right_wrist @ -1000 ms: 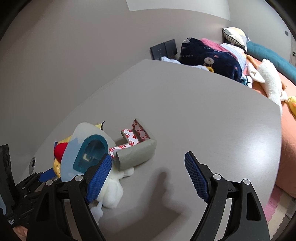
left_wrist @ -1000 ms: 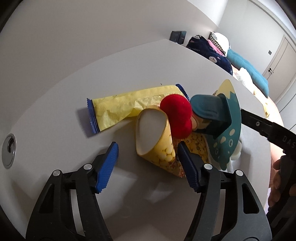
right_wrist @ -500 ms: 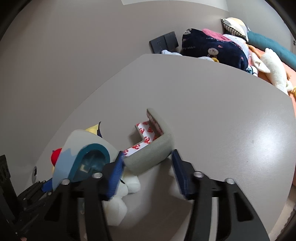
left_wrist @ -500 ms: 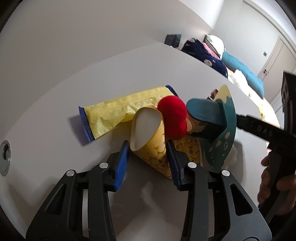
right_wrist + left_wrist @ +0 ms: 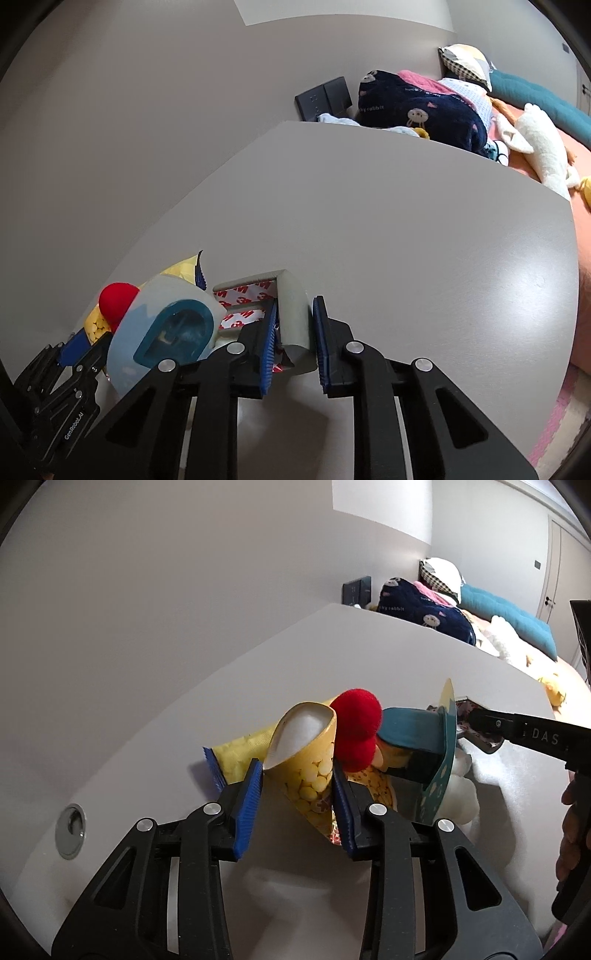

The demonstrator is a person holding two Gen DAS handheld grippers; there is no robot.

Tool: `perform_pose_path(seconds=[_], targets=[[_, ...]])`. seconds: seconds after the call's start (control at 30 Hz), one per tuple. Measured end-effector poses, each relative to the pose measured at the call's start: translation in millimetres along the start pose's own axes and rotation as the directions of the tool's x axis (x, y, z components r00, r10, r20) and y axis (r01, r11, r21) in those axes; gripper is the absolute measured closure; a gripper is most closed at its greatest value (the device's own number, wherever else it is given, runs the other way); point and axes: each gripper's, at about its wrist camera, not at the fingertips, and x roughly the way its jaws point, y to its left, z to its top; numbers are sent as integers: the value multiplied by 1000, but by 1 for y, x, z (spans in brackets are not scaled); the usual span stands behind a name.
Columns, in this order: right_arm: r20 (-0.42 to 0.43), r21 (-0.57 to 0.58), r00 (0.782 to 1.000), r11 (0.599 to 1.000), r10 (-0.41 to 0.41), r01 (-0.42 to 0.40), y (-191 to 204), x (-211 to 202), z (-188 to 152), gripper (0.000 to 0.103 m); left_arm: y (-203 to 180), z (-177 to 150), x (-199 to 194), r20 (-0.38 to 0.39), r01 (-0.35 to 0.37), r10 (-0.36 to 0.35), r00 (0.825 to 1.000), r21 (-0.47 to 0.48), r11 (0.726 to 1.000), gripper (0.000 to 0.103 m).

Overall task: Collect trash
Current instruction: 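Grasp the yellow popcorn cone with the left gripper while the right gripper grasps the grey box, then carry the popcorn cone and grey box with both grippers toward the bin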

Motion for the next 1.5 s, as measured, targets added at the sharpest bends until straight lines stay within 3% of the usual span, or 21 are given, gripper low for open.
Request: perform_pose_path(seconds=[0.17, 0.57, 1.0, 1.5], targets=[[25, 3, 1000, 1000, 3, -3, -2, -13, 0, 84, -3, 2, -15, 52, -58, 56, 997, 30, 998, 67], [96, 4, 995, 1000, -8, 7, -8, -59, 2, 84, -6, 9, -48, 101, -77, 74, 992, 27, 997, 67], [163, 10, 986, 1000, -15, 13, -14, -119, -14, 84, -22, 6, -95, 160, -41, 35, 986, 30, 999, 67], [216, 32, 975, 998, -58, 52, -37, -176, -46, 84, -61, -5, -117, 181, 28, -40, 983, 71, 997, 67]])
